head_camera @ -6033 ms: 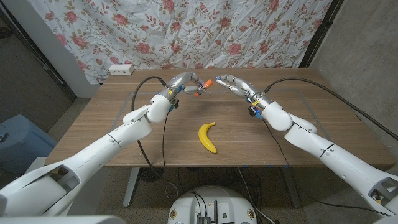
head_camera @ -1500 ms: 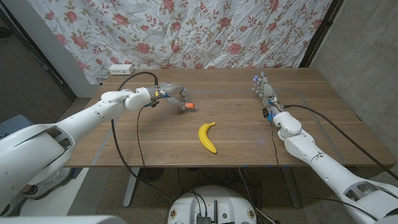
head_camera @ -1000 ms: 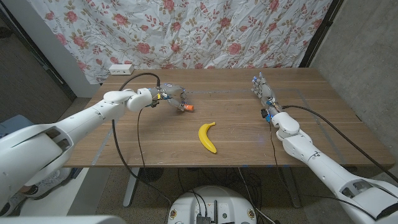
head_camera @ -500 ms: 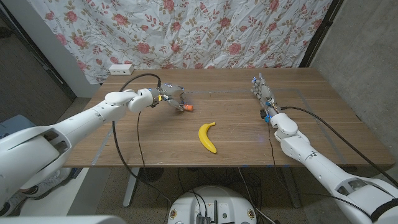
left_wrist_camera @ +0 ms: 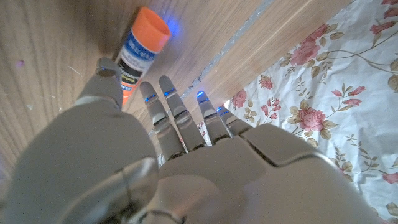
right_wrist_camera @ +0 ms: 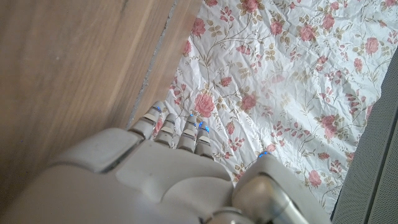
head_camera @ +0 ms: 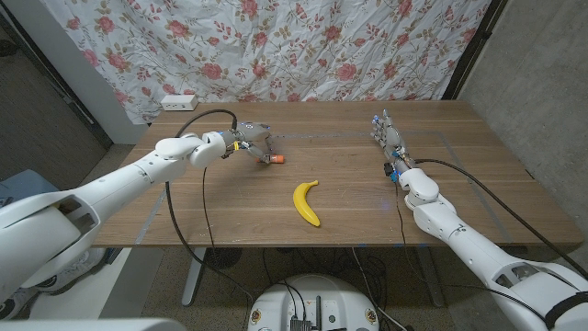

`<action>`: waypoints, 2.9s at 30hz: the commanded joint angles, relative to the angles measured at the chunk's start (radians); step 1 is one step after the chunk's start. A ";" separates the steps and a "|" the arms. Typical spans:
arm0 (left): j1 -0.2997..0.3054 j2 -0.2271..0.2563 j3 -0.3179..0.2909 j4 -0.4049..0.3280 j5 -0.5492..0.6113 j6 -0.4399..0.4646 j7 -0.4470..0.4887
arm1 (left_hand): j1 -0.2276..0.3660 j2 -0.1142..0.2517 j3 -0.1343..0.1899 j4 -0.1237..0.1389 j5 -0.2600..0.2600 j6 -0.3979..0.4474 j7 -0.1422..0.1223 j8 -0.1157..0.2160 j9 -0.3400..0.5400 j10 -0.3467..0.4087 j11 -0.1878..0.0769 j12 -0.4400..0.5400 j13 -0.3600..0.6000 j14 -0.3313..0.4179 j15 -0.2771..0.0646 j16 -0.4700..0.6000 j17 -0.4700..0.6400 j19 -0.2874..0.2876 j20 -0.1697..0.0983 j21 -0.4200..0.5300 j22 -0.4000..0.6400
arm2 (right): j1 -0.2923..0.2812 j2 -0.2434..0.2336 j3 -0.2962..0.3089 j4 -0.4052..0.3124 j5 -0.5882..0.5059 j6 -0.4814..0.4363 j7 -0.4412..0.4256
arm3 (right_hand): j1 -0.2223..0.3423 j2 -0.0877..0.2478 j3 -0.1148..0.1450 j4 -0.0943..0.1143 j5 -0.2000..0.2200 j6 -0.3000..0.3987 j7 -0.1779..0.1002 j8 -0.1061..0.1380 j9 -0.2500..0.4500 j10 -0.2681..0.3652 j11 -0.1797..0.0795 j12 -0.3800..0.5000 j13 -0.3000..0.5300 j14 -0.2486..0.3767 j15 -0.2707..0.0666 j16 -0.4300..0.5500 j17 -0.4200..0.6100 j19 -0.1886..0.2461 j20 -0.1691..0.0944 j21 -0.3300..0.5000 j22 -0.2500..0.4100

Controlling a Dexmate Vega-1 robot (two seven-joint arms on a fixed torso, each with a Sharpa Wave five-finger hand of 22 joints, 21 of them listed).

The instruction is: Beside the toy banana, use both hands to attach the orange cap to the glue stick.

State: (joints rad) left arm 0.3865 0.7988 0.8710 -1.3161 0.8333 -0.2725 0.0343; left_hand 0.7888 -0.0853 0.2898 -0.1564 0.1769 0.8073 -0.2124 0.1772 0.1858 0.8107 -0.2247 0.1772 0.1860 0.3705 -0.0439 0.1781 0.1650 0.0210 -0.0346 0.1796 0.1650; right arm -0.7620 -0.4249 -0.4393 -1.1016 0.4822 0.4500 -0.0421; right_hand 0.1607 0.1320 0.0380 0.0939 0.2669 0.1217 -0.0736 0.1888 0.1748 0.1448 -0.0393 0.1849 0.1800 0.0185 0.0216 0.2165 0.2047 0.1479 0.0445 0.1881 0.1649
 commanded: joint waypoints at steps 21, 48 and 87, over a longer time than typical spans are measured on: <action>0.042 0.028 -0.049 -0.136 -0.042 0.168 -0.248 | -0.172 -0.023 -0.054 0.024 0.002 -0.428 0.039 -0.001 -0.006 -0.485 0.011 -0.008 -0.008 -0.300 -0.014 -0.007 0.004 -0.164 0.067 -0.001 0.004 | 0.010 0.014 0.001 0.038 0.006 0.035 0.013 | -0.010 -0.004 0.003 0.006 0.009 0.004 -0.004 0.000 0.001 0.011 -0.002 0.005 0.002 0.003 0.005 -0.001 0.003 0.008 -0.001 -0.001 0.003; 0.167 0.013 -0.163 -0.202 -0.306 0.337 -0.207 | -0.364 0.058 -0.068 0.064 0.000 -0.751 0.052 -0.008 -0.009 -0.833 0.085 -0.004 -0.011 -0.509 0.029 -0.004 0.004 -0.236 0.058 0.009 0.006 | 0.028 0.007 -0.002 0.081 0.010 0.065 0.066 | -0.019 -0.013 0.002 0.009 0.010 0.001 -0.003 -0.002 0.001 0.012 0.000 0.004 0.002 0.001 -0.003 -0.002 0.003 0.011 -0.006 0.000 0.003; 0.317 -0.116 -0.342 -0.064 -0.901 0.216 0.054 | -0.429 0.180 -0.031 0.078 0.014 -0.683 0.108 0.014 -0.012 -0.786 0.103 0.019 -0.013 -0.434 0.017 0.006 0.003 -0.148 -0.032 0.013 0.003 | 0.070 0.031 0.013 0.128 0.049 0.082 0.105 | -0.034 -0.016 0.005 0.014 0.015 0.007 0.005 -0.002 0.001 0.025 0.019 0.007 0.002 0.064 -0.028 0.014 -0.001 0.045 -0.033 0.007 0.002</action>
State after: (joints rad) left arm 0.6649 0.7166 0.5722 -1.4186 0.0790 0.0033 0.0318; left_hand 0.3558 0.0820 0.2482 -0.0781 0.1817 0.1147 -0.1071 0.1888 0.1723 0.0143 -0.1197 0.1898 0.1723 -0.0677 -0.0285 0.1781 0.1677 -0.1315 -0.0303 0.1937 0.1650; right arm -0.7007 -0.3909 -0.4308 -0.9666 0.5235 0.5461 0.0578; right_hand 0.1330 0.1147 0.0391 0.1037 0.2745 0.1249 -0.0771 0.1887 0.1724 0.1645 -0.0195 0.1848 0.1800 0.0755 -0.0072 0.2234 0.2049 0.1861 0.0141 0.1882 0.1628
